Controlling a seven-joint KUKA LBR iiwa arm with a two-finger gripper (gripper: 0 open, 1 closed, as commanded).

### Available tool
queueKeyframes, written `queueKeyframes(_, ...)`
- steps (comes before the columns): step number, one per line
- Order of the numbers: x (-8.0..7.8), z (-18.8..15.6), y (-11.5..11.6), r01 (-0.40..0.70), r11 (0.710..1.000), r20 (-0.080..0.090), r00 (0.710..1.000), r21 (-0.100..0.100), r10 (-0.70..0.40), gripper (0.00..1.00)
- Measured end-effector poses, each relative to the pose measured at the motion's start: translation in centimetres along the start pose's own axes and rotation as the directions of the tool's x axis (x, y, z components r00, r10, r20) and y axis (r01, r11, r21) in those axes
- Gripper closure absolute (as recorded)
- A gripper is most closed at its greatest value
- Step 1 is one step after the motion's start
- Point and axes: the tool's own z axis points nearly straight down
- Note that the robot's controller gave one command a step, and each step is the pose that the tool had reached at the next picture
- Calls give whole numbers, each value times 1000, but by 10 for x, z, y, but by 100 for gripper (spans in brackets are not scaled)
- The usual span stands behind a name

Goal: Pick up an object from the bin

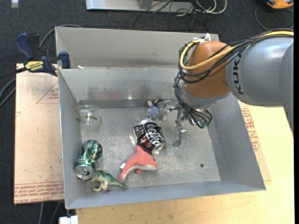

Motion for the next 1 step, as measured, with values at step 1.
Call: queueKeyframes(1, -30, 35, 63, -196, 981, -3, 981, -1, 196, 0)
